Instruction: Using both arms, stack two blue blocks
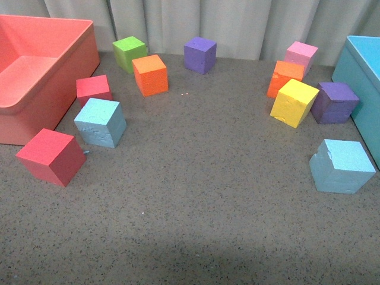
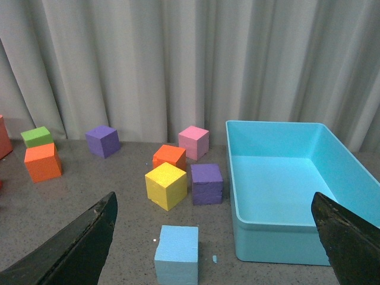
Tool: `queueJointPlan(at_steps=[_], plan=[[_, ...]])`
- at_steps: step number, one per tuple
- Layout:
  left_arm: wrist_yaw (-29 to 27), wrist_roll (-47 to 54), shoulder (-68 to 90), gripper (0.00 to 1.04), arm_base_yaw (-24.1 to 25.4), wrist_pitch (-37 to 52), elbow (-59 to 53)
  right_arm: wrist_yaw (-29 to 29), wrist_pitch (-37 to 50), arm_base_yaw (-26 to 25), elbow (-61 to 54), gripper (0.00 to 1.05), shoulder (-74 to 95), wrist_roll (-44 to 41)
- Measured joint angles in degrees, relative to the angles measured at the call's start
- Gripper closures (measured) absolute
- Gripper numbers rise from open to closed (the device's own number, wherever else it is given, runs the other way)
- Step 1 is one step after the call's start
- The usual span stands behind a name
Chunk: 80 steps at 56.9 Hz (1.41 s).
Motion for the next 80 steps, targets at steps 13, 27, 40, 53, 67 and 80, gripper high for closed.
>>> queueJointPlan(at_steps=[13, 27, 40, 53, 67, 80], plan=[[0.00, 0.00, 0.00, 0.07, 0.00, 0.00, 0.00, 0.00, 0.00, 0.00, 0.00, 0.09, 0.00, 0.00], [0.00, 0.00, 0.00, 0.07, 0.00, 0.00, 0.00, 0.00, 0.00, 0.00, 0.00, 0.09, 0.00, 0.00], [0.00, -0.02, 0.00, 0.07, 0.00, 0.02, 0.00, 0.00, 0.00, 0.00, 0.00, 0.09, 0.00, 0.00], [0.00, 0.00, 0.00, 0.07, 0.00, 0.02, 0.00, 0.00, 0.00, 0.00, 0.00, 0.09, 0.00, 0.00], [0.00, 0.00, 0.00, 0.07, 0.00, 0.02, 0.00, 0.46, -0.04, 0.09, 0.00, 0.09, 0.04, -0.31], [0.00, 0.00, 0.00, 0.07, 0.00, 0.00, 0.00, 16.11, 1.84, 4.42, 5.38, 0.09, 19.69, -9.57]])
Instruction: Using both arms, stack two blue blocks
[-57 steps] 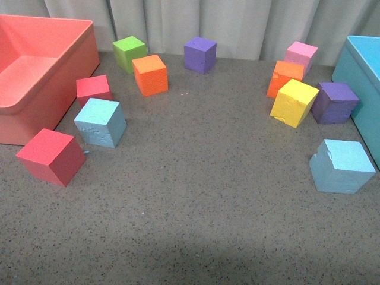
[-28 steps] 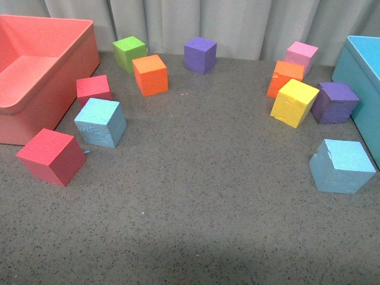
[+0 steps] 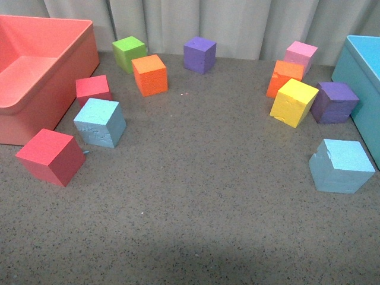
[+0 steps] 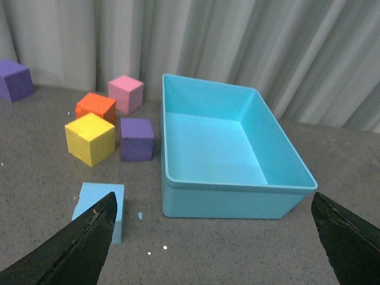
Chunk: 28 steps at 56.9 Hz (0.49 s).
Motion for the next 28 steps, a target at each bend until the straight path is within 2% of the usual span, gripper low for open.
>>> queueJointPlan(at_steps=[7, 11, 17, 28], plan=[[0.00, 0.00, 0.00, 0.07, 0.00, 0.00, 0.00, -5.05, 7.17, -0.59, 5.20, 0.09, 18.69, 4.15], [-0.02, 0.00, 0.00, 0.07, 0.00, 0.02, 0.00, -7.85, 8.44, -0.98, 9.81, 0.09, 30.47, 6.86], [0.00, 0.00, 0.00, 0.07, 0.00, 0.00, 0.00, -12.92, 4.68, -2.49, 19.23, 0.09, 52.15, 12.09], [0.00, 0.00, 0.00, 0.07, 0.00, 0.02, 0.00, -16.63, 1.07, -3.08, 30.34, 0.09, 72.30, 15.15]])
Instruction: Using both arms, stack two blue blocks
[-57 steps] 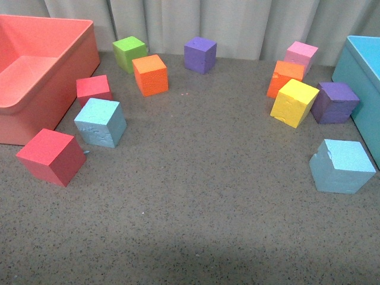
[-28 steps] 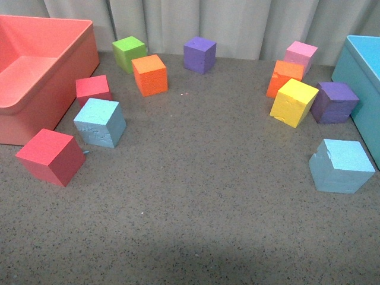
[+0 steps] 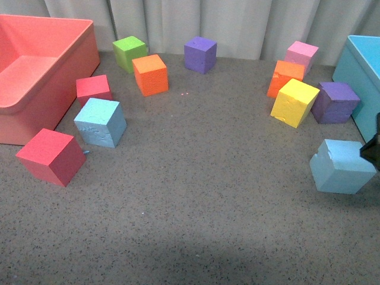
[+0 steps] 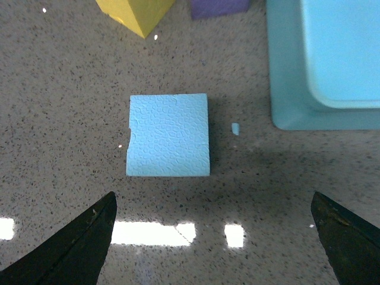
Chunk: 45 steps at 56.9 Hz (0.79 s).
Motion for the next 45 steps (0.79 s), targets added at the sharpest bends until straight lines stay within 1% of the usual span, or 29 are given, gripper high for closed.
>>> queueJointPlan(at_steps=[5, 15, 31, 40, 42, 45], plan=[[0.00, -0.02, 0.00, 0.07, 0.00, -0.02, 0.00, 0.31, 0.15, 0.44, 3.93, 0.09, 6.51, 0.17], [0.00, 0.00, 0.00, 0.07, 0.00, -0.02, 0.00, -0.83, -1.09, 1.79, 9.42, 0.09, 13.70, 0.76], [0.00, 0.00, 0.00, 0.07, 0.00, 0.00, 0.00, -0.35, -4.98, 3.98, 15.47, 0.09, 19.82, 1.40], [0.00, 0.00, 0.00, 0.07, 0.00, 0.00, 0.00, -0.63, -6.34, 4.20, 17.68, 0.09, 23.34, 1.81], [-0.02, 0.00, 0.00, 0.07, 0.00, -0.02, 0.00, -0.61, -6.38, 4.22, 18.01, 0.11, 23.78, 1.95], [0.00, -0.02, 0.00, 0.07, 0.00, -0.02, 0.00, 0.11, -6.38, 4.31, 18.82, 0.19, 24.76, 1.92]])
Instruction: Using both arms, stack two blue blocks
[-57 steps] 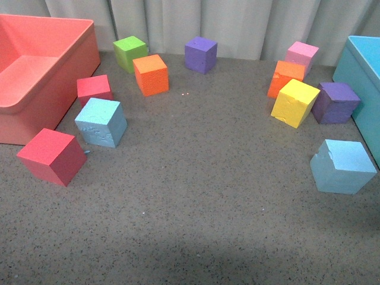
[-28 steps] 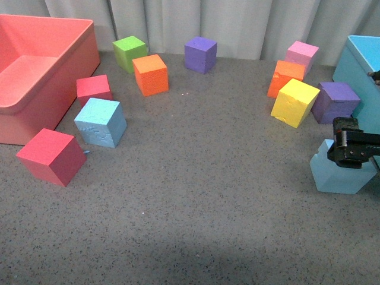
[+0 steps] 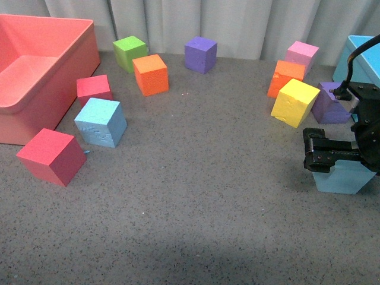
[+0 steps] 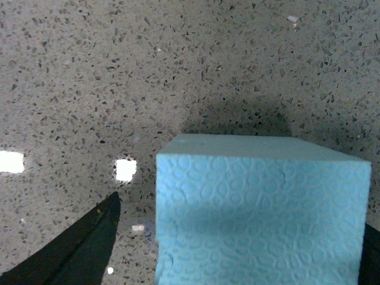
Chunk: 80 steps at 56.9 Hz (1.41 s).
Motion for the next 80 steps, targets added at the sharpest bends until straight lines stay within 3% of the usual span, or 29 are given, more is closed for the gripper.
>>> queueJointPlan(at_steps=[14, 25, 41, 42, 43, 59, 70, 73, 80], plan=[[-0.02, 0.02, 0.00, 0.07, 0.00, 0.00, 0.00, 0.79, -2.86, 0.35, 2.51, 0.51, 1.07, 1.90], [0.00, 0.02, 0.00, 0.07, 0.00, 0.02, 0.00, 0.35, -3.34, 2.23, 2.64, 0.58, -0.13, 3.04], [0.00, 0.02, 0.00, 0.07, 0.00, 0.00, 0.00, -0.70, -7.19, 9.46, 10.32, 0.59, -0.35, 7.50], [0.00, 0.02, 0.00, 0.07, 0.00, 0.00, 0.00, -0.85, -11.17, 16.22, 19.69, 0.59, 6.36, 12.96], [0.00, 0.02, 0.00, 0.07, 0.00, 0.02, 0.00, -0.61, -11.82, 16.81, 20.90, 0.59, 7.15, 13.51], [0.00, 0.02, 0.00, 0.07, 0.00, 0.00, 0.00, 1.18, -17.31, 21.62, 29.83, 0.59, 13.62, 17.44], [0.00, 0.02, 0.00, 0.07, 0.00, 0.02, 0.00, 3.48, -18.75, 22.23, 31.98, 0.60, 15.74, 18.40], [0.00, 0.02, 0.00, 0.07, 0.00, 0.00, 0.00, 3.43, -18.75, 22.23, 31.98, 0.56, 15.96, 18.36], [0.00, 0.02, 0.00, 0.07, 0.00, 0.02, 0.00, 3.06, -16.61, 22.21, 30.58, 0.30, 15.12, 18.60]])
